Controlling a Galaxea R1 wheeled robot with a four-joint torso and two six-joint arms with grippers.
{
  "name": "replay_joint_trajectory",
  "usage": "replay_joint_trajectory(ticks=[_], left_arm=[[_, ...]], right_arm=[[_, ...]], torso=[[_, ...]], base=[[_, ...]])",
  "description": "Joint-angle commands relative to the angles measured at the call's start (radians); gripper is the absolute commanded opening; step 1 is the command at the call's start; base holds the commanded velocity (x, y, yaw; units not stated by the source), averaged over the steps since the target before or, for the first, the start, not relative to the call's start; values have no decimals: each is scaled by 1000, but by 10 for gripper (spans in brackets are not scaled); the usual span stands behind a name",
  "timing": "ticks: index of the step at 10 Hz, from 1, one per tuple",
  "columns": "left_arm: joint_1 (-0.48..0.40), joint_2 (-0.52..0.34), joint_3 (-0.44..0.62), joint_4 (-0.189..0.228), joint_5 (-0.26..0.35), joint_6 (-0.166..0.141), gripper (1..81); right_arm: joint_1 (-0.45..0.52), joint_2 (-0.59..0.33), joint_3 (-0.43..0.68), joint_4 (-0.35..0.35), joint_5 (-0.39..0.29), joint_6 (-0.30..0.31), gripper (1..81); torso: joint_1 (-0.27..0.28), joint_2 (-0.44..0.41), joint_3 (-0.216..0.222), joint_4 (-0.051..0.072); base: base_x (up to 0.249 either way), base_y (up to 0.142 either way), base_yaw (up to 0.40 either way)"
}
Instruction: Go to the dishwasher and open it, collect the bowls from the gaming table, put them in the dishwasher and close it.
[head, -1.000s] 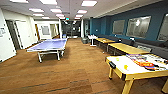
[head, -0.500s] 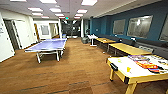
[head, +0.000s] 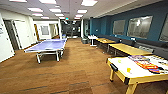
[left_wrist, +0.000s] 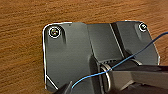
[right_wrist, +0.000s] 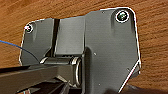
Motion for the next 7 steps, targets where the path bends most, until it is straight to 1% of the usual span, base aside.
replay_joint_trajectory(ticks=[1,7], left_arm=[[-56,3,-1,1,45,4,811],[-53,1,-1,12,41,4,811]], right_arm=[[57,1,4,0,-52,-1,811],[54,4,4,0,-52,-1,811]], torso=[[0,0,0,0],[0,0,0,0]], base=[[0,0,0],[0,0,0]])
